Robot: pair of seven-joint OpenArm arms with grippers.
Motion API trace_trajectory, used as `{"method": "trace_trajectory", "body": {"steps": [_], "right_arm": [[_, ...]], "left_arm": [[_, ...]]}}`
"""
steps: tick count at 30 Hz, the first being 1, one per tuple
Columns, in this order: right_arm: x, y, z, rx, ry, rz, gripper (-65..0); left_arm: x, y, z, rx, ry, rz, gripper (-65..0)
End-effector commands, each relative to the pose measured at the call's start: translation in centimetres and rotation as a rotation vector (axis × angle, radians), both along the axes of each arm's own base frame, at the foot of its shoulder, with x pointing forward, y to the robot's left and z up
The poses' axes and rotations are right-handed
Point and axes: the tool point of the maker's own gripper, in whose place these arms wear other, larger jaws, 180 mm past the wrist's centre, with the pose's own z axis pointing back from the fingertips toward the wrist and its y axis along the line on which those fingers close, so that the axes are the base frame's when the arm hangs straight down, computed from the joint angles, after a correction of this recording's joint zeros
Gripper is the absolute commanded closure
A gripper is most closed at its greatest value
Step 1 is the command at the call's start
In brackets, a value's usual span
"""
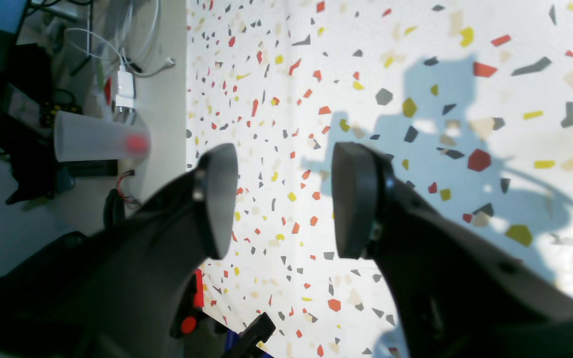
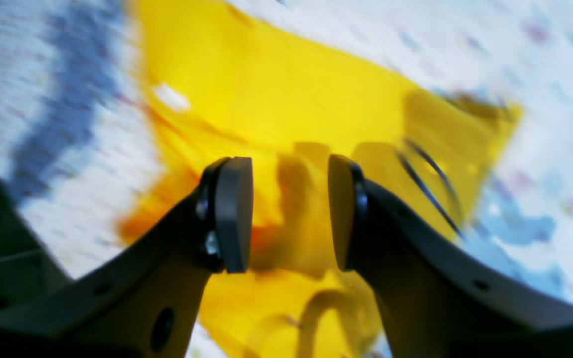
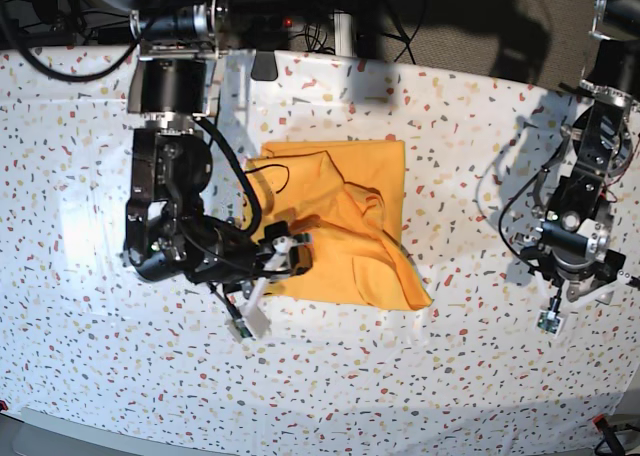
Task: Fold the T-shirt properly
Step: 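Press and release the folded bundle with the right gripper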
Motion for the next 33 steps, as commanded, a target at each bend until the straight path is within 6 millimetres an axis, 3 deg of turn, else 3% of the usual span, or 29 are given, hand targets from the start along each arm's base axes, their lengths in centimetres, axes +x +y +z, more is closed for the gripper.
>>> {"method": "trace_trajectory", "body": {"steps": [1,5,11,15,26,33], "right_arm": [[0.8,0.1,1.5,0.028,-0.046,-0.002,-25.3],[-0.7,-0.5,0.2,0.055,-0.004,0.002,-37.0],[-2.3,2.0,-0.2,0.143,0.028,0.046,-37.5],[-3.3,5.1,0.1,0.181,0.036,0.122,-37.5],[-7.7,16.5,2.3,0.268,0.041,0.380,-37.5],[-9.2,18.7,2.9,0.271,0.035,0.466,-37.5]], "left_arm": [[0.9,0.5,2.1,0.016,-0.062,0.006,-29.7],[0.9,0.5,2.1,0.016,-0.062,0.006,-29.7],[0.9,0.5,2.1,0.015,-0.062,0.006,-29.7],[0.9,0.5,2.1,0.016,-0.059,0.009,-29.7],[0.9,0.5,2.1,0.016,-0.060,0.008,-29.7],[0.9,0.5,2.1,0.016,-0.060,0.008,-29.7]]}}
